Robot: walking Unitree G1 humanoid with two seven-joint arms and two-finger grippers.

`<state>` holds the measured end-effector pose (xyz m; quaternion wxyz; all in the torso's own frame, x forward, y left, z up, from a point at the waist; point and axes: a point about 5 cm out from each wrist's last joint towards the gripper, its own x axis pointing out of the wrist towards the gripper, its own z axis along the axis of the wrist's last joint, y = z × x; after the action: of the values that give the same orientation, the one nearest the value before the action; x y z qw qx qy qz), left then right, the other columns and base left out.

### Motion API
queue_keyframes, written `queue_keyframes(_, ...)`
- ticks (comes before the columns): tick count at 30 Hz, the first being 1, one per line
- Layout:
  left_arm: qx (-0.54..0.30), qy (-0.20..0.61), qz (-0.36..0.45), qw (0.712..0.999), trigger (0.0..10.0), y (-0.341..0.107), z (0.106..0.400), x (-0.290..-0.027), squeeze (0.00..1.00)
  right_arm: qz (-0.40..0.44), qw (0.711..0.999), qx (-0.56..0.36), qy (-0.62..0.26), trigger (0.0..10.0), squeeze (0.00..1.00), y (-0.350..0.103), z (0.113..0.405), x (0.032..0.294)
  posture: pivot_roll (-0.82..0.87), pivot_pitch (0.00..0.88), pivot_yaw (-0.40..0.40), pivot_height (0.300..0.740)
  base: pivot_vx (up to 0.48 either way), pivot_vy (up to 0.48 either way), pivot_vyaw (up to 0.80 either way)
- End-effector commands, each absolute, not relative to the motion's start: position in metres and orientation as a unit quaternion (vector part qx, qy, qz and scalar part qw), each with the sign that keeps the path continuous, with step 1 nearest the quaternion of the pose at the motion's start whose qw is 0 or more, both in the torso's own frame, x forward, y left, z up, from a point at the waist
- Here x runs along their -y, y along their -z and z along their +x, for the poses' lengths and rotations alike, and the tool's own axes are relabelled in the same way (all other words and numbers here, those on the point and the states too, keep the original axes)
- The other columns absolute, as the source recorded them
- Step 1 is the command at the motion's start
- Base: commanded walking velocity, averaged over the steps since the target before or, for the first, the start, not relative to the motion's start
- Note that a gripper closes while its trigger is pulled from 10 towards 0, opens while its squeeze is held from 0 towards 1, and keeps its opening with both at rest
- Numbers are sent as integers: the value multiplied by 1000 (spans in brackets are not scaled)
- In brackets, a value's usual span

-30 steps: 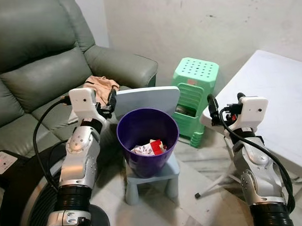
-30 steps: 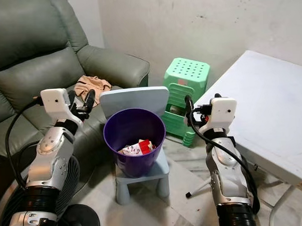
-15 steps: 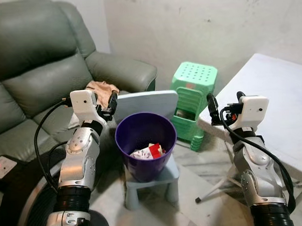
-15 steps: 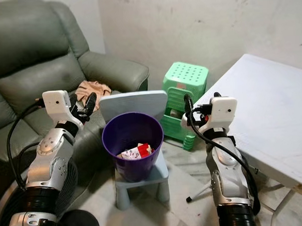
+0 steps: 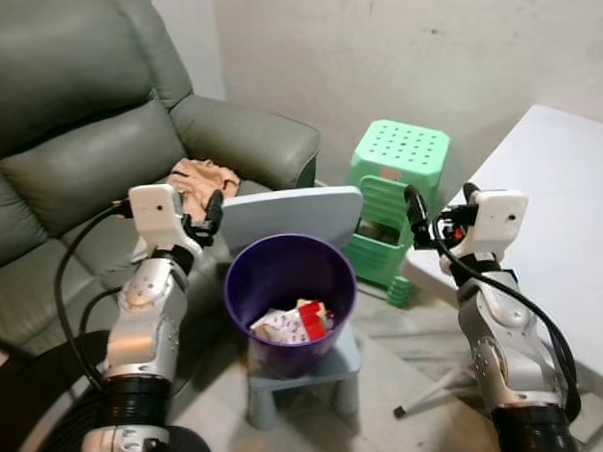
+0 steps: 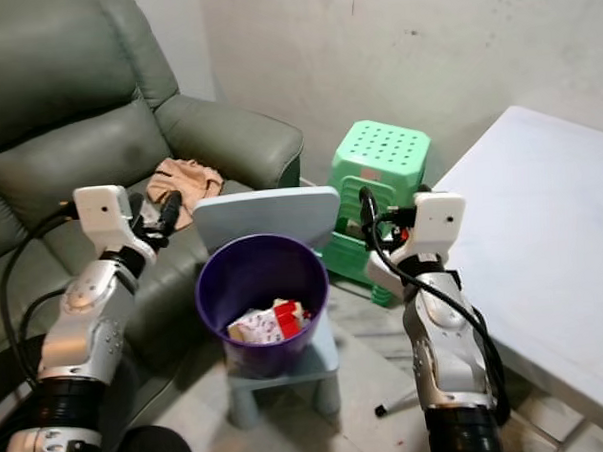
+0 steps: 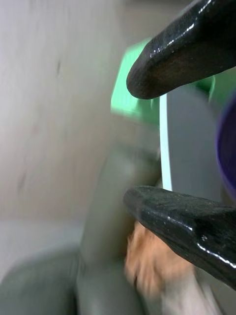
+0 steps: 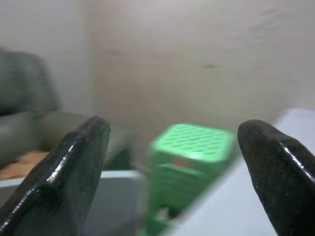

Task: Picking trash to rubbish bin

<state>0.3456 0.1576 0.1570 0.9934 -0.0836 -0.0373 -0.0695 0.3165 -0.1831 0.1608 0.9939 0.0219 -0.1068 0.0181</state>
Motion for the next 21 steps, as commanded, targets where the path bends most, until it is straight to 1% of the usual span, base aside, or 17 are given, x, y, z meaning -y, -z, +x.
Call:
queue_keyframes(1,44,85,-72,993,10000,-163,347,-152,0,29,994,107,-8,10000,0,-162,317,185,53,11,-17,740,300,0,-731)
queue_keyframes(5,47,88,-71,993,10000,-164,347,-152,0,28,994,104,-7,10000,0,-162,318,185,54,15,-16,740,289,0,-734)
queue_keyframes(21,56,85,-66,993,10000,-163,344,-152,0,29,995,99,-5,10000,0,-161,318,186,56,21,-18,740,0,0,-732)
